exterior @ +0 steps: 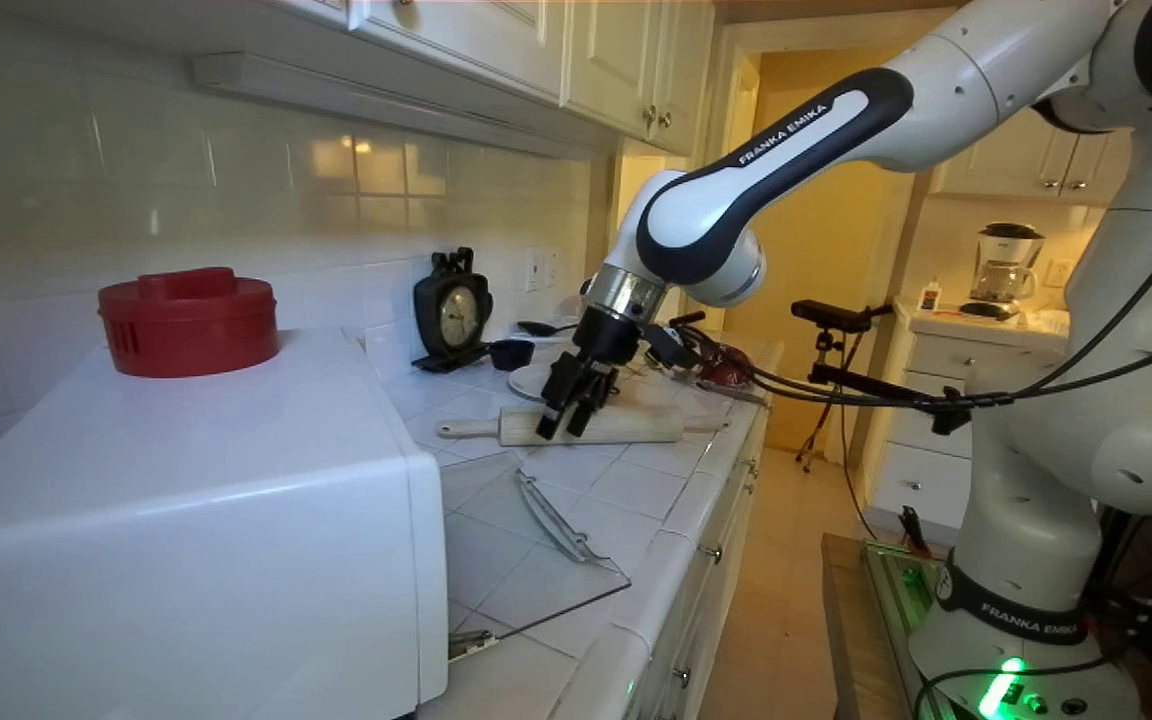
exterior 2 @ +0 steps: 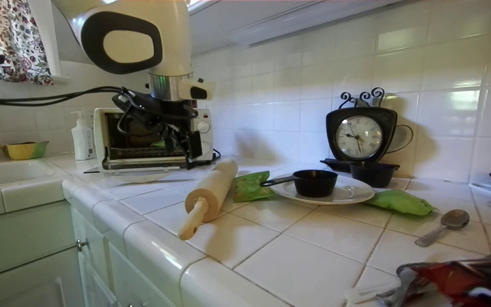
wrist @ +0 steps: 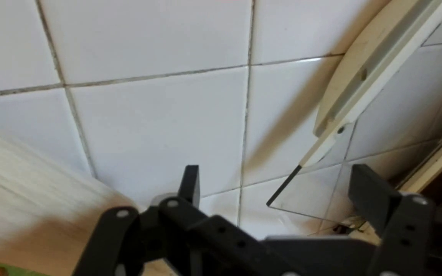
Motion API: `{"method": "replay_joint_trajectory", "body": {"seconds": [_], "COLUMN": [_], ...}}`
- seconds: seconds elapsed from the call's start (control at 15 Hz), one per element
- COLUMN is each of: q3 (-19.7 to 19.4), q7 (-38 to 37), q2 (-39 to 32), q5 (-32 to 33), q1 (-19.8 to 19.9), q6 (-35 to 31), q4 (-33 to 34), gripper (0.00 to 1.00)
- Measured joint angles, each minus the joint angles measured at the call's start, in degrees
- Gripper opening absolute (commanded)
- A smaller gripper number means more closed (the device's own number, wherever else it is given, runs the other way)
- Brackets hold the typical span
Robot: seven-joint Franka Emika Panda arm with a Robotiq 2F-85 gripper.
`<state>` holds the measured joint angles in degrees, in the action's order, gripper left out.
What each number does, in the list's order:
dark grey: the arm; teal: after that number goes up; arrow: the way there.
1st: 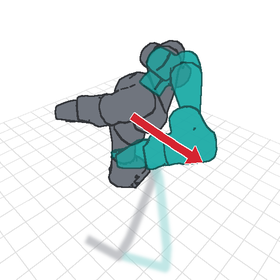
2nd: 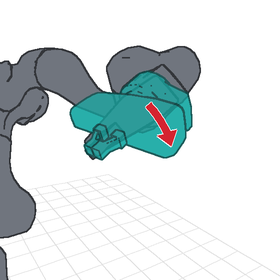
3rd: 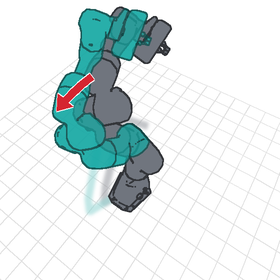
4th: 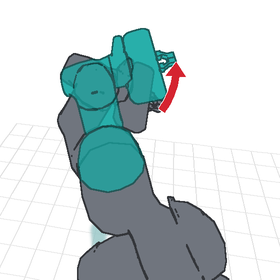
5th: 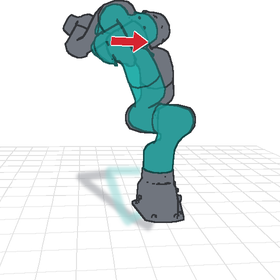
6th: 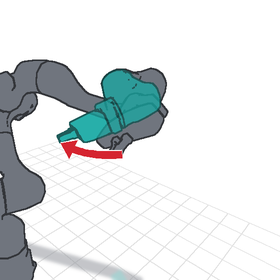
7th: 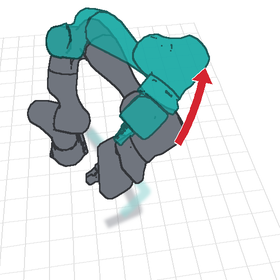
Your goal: Close the open oven door
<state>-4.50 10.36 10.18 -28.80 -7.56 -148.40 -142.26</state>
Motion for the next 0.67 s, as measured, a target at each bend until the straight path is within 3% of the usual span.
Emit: {"method": "replay_joint_trajectory", "body": {"seconds": [0.67], "q3": [1.9], "q7": [16.4], "q2": [-4.3], "q5": [-20.0], "q1": [-1.0], "q6": [-1.2], "q4": [2.5], "gripper": [1.00]}}
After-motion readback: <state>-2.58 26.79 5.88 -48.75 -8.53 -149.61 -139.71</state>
